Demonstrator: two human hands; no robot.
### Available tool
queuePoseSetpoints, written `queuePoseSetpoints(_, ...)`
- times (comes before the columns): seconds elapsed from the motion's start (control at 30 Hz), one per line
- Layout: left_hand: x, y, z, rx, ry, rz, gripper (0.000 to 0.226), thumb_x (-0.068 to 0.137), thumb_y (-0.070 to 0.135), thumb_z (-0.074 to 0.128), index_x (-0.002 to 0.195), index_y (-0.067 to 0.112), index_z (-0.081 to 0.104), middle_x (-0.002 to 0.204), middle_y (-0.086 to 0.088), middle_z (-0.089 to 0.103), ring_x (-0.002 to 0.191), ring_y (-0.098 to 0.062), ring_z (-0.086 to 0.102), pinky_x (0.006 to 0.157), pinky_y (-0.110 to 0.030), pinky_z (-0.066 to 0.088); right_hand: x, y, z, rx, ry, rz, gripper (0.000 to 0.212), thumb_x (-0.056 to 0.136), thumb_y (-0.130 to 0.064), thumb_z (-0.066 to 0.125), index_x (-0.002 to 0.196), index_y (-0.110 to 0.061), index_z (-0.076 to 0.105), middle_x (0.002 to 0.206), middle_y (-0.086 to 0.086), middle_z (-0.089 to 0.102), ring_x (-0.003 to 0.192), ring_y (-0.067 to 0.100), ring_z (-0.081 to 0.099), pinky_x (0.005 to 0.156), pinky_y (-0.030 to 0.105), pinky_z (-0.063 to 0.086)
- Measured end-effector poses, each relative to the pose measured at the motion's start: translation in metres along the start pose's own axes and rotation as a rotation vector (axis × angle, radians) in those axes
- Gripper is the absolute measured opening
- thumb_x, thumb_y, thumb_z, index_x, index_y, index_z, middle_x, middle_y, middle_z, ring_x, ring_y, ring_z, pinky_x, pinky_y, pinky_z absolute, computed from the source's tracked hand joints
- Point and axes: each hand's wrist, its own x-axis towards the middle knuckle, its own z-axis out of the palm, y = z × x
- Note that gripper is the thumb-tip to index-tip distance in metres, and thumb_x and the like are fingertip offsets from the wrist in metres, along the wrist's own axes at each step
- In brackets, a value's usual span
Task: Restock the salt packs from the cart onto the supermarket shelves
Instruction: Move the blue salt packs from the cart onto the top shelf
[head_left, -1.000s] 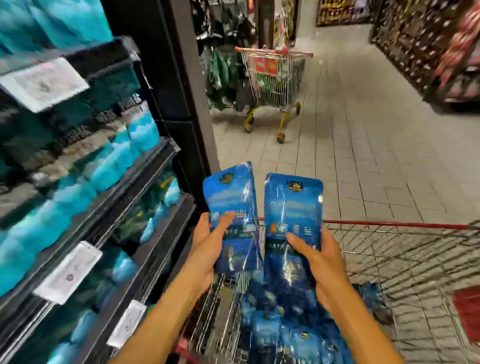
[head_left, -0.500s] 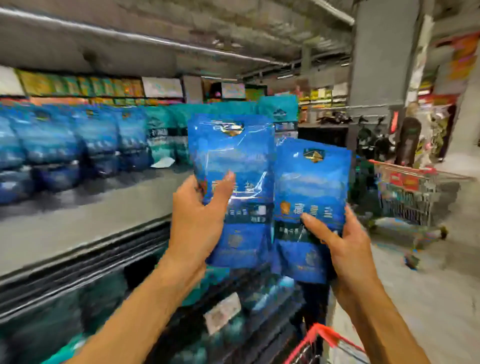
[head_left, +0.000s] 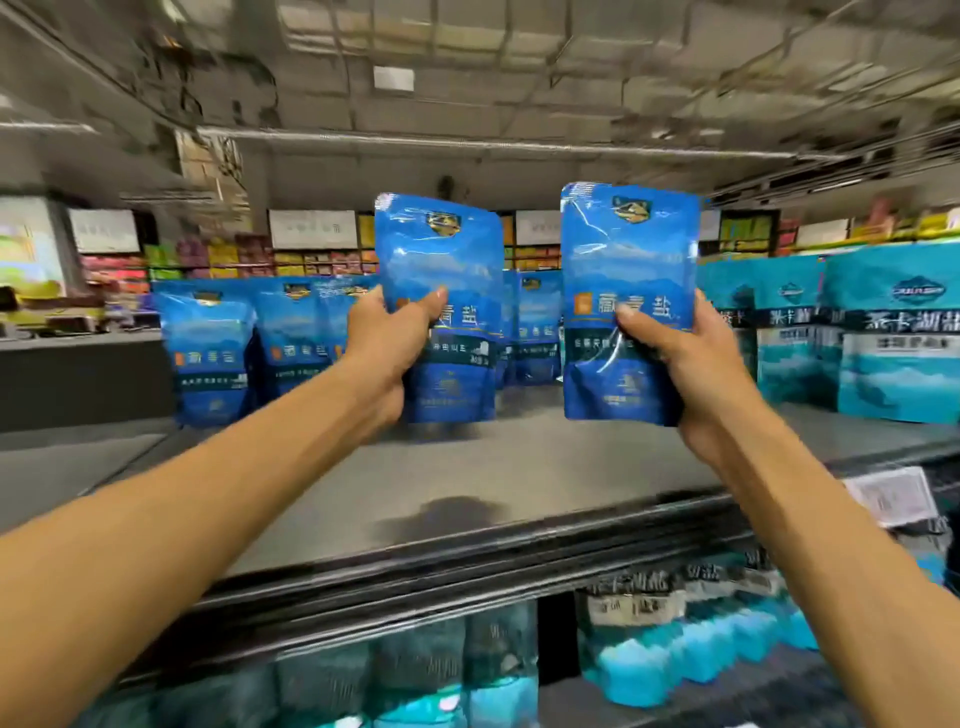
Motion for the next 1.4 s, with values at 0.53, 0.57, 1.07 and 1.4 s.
queuePoseSetpoints(0.53,0.155,-0.133,0.076,0.07,0.151,-0.098,0.032,0.09,0.019,0.069,0.121,0.011,0.062,0.124,-0.01,0.067,0.113,-0.028,0.063,0.1,-0.048,0.051,0.194,0.125,-0.003,-0.312,-0.101,0.419,0.045,0.077,0.001,0.08,0.119,0.005,0.064,0.116,0.018,0.071,0.111,0.037,0.067,0.101,0.06,0.047)
queuePoseSetpoints(0.57,0.161,-0.137,0.077,0.095,0.161,-0.108,0.047,0.091,0.024,0.068,0.134,0.011,0.055,0.136,-0.008,0.06,0.122,-0.026,0.058,0.105,-0.046,0.047,0.2,0.133,-0.004,-0.309,-0.103,0.434,0.046,0.077,0.001,0.08,0.12,0.004,0.063,0.117,0.018,0.07,0.11,0.036,0.067,0.1,0.059,0.049)
queuePoseSetpoints(1.07,0.144,-0.148,0.058,1.162,-0.181,-0.115,0.043,0.083,0.039,0.076,0.078,0.01,0.044,0.091,-0.014,0.062,0.079,-0.032,0.069,0.069,-0.043,0.061,0.226,0.157,-0.017,-0.834,-0.32,0.534,0.05,0.06,-0.016,0.095,0.102,-0.005,0.069,0.081,0.009,0.071,0.067,0.023,0.06,0.066,0.034,0.051)
queuePoseSetpoints(1.4,0.173,-0.148,0.064,1.362,-0.199,-0.136,0.046,0.084,0.044,0.073,0.072,0.006,0.051,0.056,-0.006,0.062,0.04,-0.018,0.059,0.056,-0.028,0.056,0.236,0.196,-0.017,-0.795,-0.162,0.374,0.036,0.066,-0.019,0.092,0.093,-0.019,0.069,0.1,0.004,0.073,0.089,0.019,0.067,0.092,0.036,0.055)
